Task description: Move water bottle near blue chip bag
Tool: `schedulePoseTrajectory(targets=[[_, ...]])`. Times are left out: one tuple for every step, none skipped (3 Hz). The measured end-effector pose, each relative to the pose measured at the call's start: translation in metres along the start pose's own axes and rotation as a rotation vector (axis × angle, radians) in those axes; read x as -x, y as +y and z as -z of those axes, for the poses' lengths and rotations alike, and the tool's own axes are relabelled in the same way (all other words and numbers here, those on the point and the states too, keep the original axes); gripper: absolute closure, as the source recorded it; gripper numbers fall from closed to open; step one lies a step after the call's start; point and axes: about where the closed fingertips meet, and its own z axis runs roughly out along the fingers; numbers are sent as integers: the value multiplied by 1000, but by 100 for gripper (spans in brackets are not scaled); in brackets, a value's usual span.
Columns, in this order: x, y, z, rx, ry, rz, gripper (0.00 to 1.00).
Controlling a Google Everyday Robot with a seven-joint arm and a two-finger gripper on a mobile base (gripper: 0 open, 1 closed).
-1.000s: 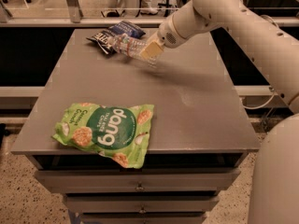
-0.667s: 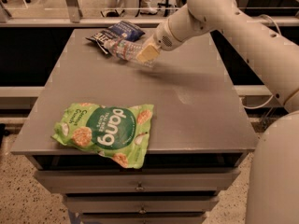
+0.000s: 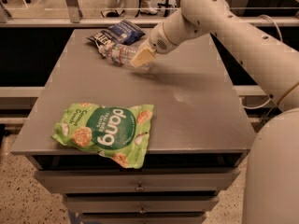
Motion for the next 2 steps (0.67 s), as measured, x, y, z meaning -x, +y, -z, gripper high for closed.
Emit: schedulePoseTrajectory(targets=[[1,-4,3,-10,1,6,0],[0,-6,4,-16,2,5,0]])
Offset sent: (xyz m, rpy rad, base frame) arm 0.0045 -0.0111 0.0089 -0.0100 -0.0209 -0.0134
